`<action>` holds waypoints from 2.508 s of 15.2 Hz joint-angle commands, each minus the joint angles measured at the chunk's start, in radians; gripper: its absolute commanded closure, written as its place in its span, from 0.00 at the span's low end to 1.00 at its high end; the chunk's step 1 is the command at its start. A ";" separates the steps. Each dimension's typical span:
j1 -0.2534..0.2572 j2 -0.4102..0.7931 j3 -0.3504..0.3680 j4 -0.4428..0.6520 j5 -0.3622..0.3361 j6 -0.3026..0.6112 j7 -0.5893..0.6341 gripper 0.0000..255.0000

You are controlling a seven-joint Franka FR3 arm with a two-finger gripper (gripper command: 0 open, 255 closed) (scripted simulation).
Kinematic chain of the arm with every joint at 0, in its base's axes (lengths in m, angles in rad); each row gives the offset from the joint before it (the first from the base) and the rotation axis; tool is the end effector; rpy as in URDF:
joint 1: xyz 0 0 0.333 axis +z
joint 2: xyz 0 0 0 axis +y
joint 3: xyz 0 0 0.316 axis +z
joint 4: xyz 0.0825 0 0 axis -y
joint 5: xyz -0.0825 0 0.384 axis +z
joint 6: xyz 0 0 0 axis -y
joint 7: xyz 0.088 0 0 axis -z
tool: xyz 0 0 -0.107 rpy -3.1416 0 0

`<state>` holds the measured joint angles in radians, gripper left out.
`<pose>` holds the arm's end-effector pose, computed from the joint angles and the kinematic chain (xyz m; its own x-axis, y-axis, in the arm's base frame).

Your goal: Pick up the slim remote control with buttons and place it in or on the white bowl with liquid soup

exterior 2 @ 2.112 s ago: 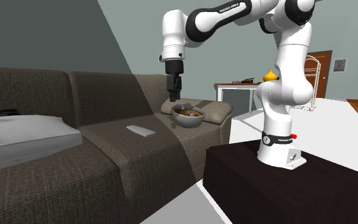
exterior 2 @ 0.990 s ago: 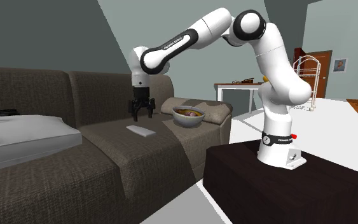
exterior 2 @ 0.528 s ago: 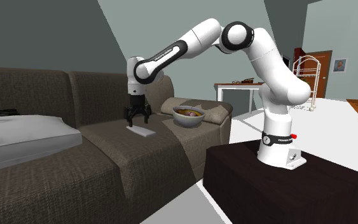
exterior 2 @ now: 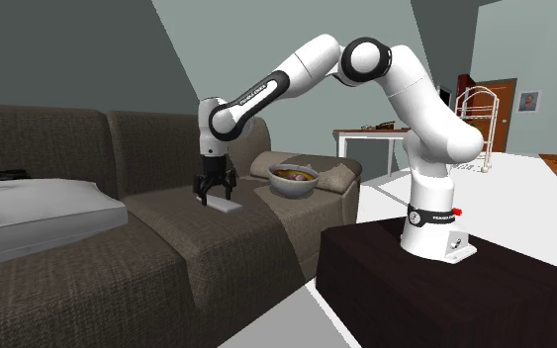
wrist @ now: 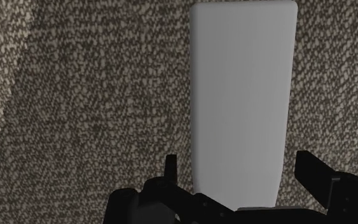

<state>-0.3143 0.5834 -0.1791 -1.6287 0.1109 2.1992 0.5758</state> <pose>0.6140 -0.3085 0.2846 0.4485 -0.8938 0.0031 -0.8937 -0.4485 0.0085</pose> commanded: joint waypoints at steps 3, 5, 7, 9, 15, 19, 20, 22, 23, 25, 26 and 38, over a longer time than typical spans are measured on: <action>0.000 0.001 0.000 0.000 0.000 0.001 0.000 0.00; 0.000 0.000 0.000 0.000 0.000 0.001 0.000 1.00; 0.000 0.001 0.000 0.000 0.000 0.001 0.000 1.00; 0.000 0.000 0.000 0.000 0.000 0.001 0.000 1.00; 0.001 -0.007 -0.001 0.003 -0.001 -0.009 0.001 1.00; 0.003 -0.034 -0.004 0.016 -0.007 -0.049 0.004 1.00; 0.003 -0.040 -0.005 0.020 -0.008 -0.059 0.005 1.00; 0.004 -0.053 -0.007 0.028 -0.011 -0.080 0.006 1.00; 0.004 -0.059 -0.008 0.033 -0.012 -0.091 0.007 1.00; 0.005 -0.070 -0.009 0.043 -0.015 -0.112 0.009 1.00; 0.005 -0.076 -0.010 0.048 -0.016 -0.123 0.009 1.00; 0.007 -0.126 -0.016 0.135 -0.028 -0.259 0.016 1.00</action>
<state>-0.3077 0.4632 -0.1946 -1.4973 0.0837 1.9496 0.5921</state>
